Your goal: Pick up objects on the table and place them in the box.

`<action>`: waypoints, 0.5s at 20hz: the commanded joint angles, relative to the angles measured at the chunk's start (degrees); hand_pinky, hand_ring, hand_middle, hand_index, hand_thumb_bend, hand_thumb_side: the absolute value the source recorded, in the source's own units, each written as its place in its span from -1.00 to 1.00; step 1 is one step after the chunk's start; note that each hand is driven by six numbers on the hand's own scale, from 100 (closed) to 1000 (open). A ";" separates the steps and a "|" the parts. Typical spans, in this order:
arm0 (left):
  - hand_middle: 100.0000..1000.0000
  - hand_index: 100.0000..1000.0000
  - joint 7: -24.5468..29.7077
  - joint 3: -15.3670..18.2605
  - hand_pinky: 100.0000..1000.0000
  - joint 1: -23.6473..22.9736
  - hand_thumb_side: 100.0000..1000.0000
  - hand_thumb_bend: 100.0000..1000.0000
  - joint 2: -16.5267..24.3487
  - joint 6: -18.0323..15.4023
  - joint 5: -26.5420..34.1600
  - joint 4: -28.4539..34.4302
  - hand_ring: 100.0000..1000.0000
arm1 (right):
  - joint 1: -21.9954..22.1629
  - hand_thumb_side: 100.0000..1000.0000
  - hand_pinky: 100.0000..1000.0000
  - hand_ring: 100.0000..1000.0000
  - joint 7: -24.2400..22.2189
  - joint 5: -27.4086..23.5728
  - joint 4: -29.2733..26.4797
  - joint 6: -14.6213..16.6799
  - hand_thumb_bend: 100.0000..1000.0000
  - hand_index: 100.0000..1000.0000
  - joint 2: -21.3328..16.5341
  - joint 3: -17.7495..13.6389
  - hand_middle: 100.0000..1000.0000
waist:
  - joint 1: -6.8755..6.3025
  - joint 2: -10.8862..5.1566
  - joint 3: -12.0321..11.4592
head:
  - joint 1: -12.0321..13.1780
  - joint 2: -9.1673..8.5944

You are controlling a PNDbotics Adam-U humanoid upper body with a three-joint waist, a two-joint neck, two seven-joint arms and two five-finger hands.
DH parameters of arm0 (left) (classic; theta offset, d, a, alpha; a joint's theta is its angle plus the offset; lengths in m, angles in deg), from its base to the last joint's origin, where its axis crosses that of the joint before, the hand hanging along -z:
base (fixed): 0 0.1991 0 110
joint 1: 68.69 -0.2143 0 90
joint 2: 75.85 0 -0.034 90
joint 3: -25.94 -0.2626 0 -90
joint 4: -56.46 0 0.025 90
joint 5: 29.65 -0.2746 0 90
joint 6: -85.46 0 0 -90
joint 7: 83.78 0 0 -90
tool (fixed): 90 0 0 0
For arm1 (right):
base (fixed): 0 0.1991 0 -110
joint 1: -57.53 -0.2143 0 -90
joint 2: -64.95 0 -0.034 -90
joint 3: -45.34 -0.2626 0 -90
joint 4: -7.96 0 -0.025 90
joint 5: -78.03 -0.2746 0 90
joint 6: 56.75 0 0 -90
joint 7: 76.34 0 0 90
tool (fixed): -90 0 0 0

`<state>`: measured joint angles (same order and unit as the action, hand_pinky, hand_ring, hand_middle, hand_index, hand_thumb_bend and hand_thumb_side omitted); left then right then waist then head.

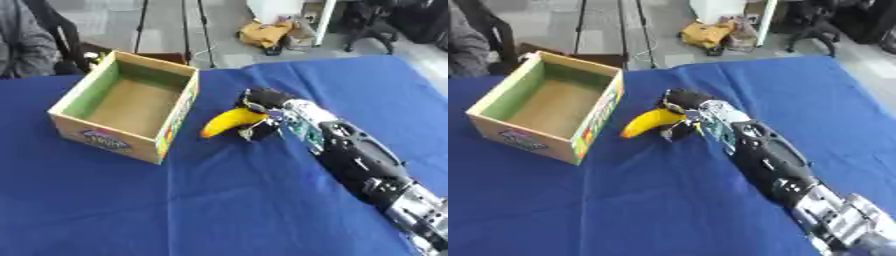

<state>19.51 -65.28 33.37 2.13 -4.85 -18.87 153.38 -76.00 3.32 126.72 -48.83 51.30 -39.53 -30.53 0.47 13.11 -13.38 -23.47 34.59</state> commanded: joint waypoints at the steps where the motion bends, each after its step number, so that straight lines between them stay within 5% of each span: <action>1: -0.04 -0.03 -0.02 0.12 0.08 0.48 1.00 -0.76 0.37 -0.19 0.03 1.05 0.39 | -1.25 -0.55 -0.26 -0.30 -0.07 -0.95 -1.88 -0.40 -0.98 0.12 -2.33 -0.48 -0.27 | -0.02 -1.16 0.09 | -0.20 -0.40; 10: -0.05 -0.03 -0.05 0.18 0.08 0.44 1.00 -0.76 0.46 -0.17 0.07 1.04 0.39 | -1.35 -0.71 -0.29 -0.34 -0.77 -1.23 -3.14 -0.81 -1.00 0.10 -3.48 -0.61 -0.29 | 0.12 -1.39 0.27 | -0.12 -0.47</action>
<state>19.51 -65.27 33.37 2.13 -4.85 -18.87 153.38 -76.09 2.69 125.81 -50.61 50.55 -40.75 -30.54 0.63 12.91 -13.14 -23.51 34.59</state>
